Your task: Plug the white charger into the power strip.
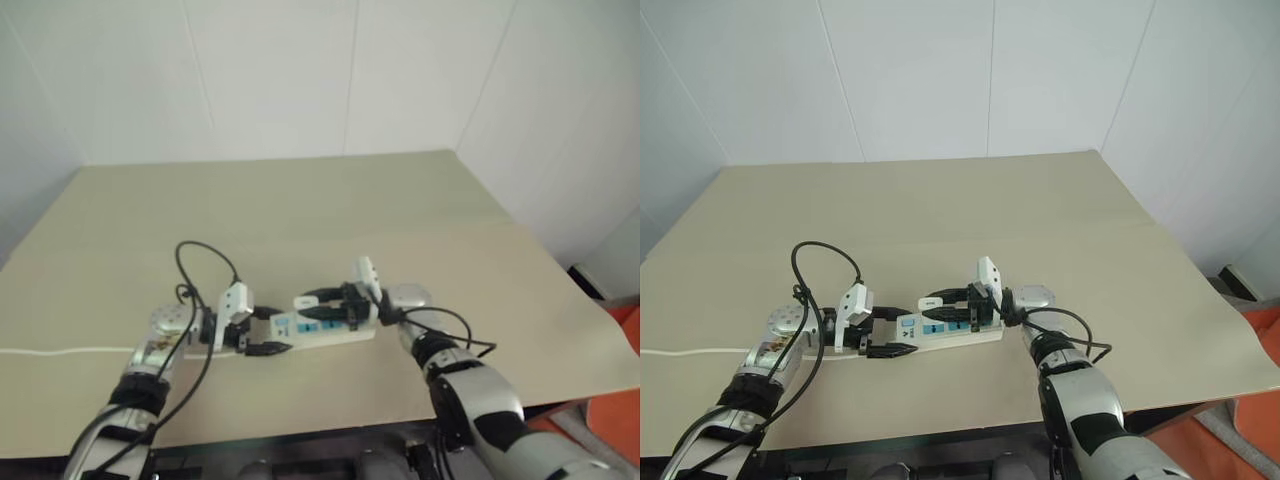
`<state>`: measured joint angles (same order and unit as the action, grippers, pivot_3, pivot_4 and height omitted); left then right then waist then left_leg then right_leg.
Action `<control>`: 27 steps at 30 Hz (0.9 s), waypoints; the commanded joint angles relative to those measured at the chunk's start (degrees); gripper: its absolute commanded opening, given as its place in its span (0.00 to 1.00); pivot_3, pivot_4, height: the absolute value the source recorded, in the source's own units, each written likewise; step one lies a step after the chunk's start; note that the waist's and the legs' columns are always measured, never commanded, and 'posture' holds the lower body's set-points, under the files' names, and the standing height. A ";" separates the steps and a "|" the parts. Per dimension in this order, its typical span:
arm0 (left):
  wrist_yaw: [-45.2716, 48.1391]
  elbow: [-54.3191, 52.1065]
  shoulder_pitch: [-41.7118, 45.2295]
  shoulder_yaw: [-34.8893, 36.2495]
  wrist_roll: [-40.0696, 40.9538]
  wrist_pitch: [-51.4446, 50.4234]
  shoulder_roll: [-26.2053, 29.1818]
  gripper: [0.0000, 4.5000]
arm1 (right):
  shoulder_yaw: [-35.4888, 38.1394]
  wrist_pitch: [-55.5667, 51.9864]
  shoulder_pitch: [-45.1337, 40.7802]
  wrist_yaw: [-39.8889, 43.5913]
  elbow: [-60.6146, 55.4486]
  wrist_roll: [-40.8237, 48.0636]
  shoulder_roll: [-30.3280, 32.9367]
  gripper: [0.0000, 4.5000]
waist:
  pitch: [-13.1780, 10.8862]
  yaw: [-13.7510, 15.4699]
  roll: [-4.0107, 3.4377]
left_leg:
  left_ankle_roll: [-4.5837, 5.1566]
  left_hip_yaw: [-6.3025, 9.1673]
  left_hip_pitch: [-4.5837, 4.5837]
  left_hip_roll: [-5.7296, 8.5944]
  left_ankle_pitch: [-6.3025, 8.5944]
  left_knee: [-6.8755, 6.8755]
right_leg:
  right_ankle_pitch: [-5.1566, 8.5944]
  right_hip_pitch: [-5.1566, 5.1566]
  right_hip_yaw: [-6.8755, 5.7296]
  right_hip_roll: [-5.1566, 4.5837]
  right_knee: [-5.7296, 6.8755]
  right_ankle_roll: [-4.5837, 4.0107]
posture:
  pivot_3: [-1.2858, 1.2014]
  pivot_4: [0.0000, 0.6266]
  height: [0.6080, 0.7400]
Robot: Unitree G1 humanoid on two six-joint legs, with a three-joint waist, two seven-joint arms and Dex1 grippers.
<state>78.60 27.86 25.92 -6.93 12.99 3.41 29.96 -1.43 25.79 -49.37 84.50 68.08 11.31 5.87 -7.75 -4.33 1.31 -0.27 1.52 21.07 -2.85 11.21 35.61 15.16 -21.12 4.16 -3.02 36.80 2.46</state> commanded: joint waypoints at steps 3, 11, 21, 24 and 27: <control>2.71 -2.67 -1.67 -0.62 -0.15 -0.13 2.63 0.72 | -3.03 -1.33 4.89 -2.95 4.83 -6.36 2.93 0.25 | 0.03 0.02 0.01 | 0.00 0.04 -0.01 -0.03 0.00 -0.04 | 0.08 -0.01 -0.02 0.04 0.02 -0.01 | 0.52 0.24 1.00; 2.79 -2.14 -1.39 -0.88 0.19 0.07 2.06 0.72 | -1.34 4.39 5.03 1.32 3.42 -4.74 4.01 0.84 | 0.28 0.12 0.41 | 0.00 0.05 0.00 -0.03 0.00 -0.22 | 0.11 -0.02 -0.03 0.03 -0.04 -0.05 | 0.52 0.24 1.00; 4.70 0.80 1.41 0.08 3.67 -1.18 -0.33 0.89 | -1.08 7.04 3.37 4.31 3.21 -4.89 6.60 1.00 | 0.26 0.39 0.40 | 0.00 0.06 0.01 -0.02 0.00 -0.43 | 0.19 -0.08 -0.08 0.02 -0.06 -0.09 | 0.52 0.24 1.00; 5.61 0.61 1.41 1.43 5.56 -0.79 -1.20 0.99 | -1.10 7.26 3.32 4.60 3.16 -4.88 7.19 1.00 | 0.22 0.61 0.40 | -0.01 0.05 0.02 0.00 0.00 -0.43 | 0.20 -0.08 -0.09 -0.01 -0.07 -0.09 | 0.52 0.24 1.00; 6.60 -0.96 0.90 2.33 6.73 -0.78 -0.78 0.99 | -1.20 7.62 3.29 4.66 3.04 -4.92 7.70 1.00 | 0.21 0.72 0.40 | -0.01 0.06 0.04 0.00 0.00 -0.41 | 0.20 -0.08 -0.10 -0.02 -0.08 -0.09 | 0.52 0.24 1.00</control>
<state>83.92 29.12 26.74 -5.84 18.16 2.34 28.75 -1.22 33.36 -48.71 87.77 68.13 9.73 12.53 -7.54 -3.61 1.71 -0.27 1.58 21.11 -2.85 11.21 35.20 15.36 -21.20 4.06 -3.04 36.72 2.38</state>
